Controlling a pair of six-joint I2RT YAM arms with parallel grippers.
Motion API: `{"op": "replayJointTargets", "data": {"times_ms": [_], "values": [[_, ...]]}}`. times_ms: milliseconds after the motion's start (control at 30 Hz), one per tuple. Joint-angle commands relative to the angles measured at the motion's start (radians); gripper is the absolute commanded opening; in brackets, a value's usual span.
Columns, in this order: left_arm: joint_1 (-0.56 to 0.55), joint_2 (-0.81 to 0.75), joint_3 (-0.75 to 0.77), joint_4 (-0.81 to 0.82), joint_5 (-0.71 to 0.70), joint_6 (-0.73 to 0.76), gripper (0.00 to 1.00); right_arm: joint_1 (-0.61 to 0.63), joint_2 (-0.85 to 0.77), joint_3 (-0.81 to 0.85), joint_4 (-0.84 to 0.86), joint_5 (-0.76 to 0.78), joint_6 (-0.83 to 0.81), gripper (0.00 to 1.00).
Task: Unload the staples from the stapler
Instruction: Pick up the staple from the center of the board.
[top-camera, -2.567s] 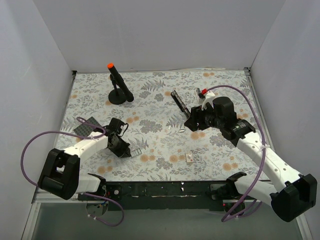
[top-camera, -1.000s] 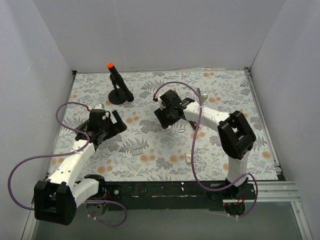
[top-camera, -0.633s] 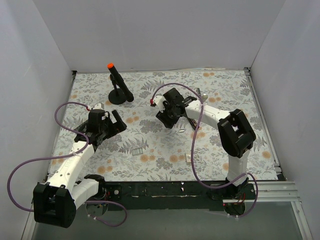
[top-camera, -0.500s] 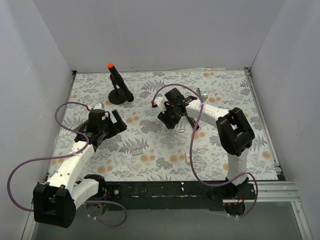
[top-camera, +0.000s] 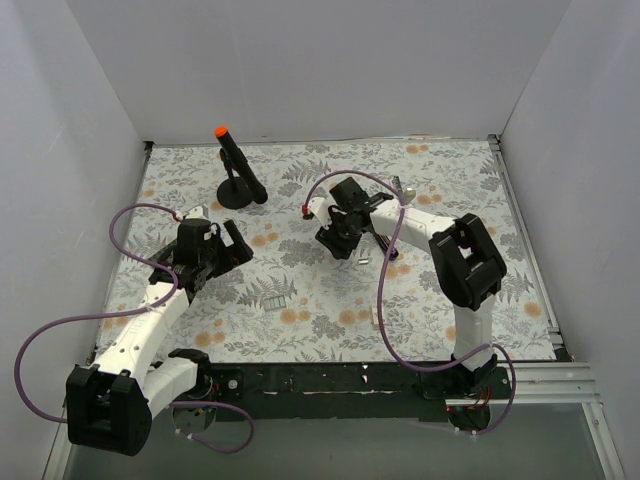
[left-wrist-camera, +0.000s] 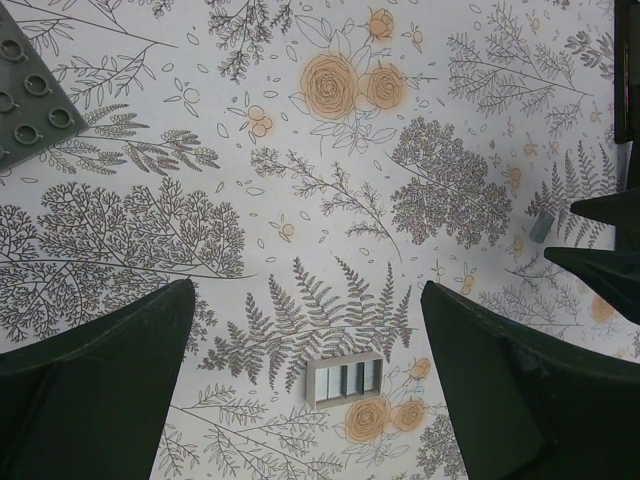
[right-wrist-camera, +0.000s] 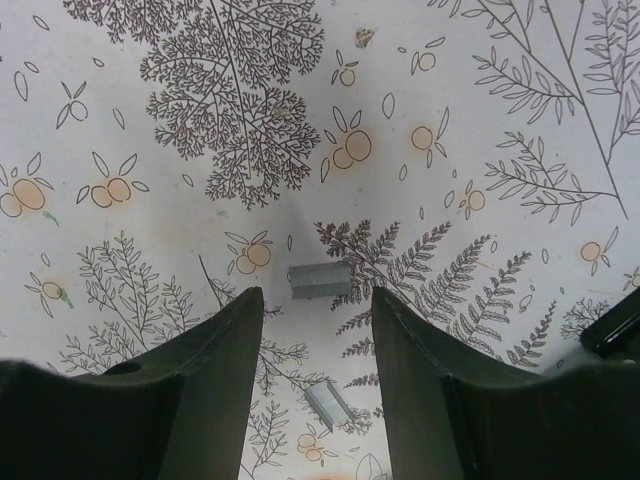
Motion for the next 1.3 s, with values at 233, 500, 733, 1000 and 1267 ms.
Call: {"op": "replayJointTargets", "data": {"times_ms": [233, 500, 733, 1000, 1267], "values": [[-0.002, -0.036, 0.009, 0.007, -0.033, 0.012, 0.98, 0.000, 0.065, 0.020, -0.003, -0.002, -0.018, 0.54], [-0.004, -0.019, 0.011, 0.009, -0.025, 0.010, 0.98, 0.000, 0.040, -0.009, 0.011, -0.003, -0.018, 0.44], [-0.005, -0.023, 0.009, 0.009, -0.025, 0.007, 0.98, -0.002, 0.014, -0.030, 0.026, -0.030, -0.010, 0.37], [-0.005, -0.011, 0.011, 0.007, -0.028, -0.002, 0.98, 0.003, -0.003, -0.040, 0.036, -0.040, -0.002, 0.31], [-0.004, 0.007, 0.009, 0.006, -0.048, -0.042, 0.98, 0.032, -0.058, -0.021, 0.030, -0.042, 0.007, 0.29]]}}
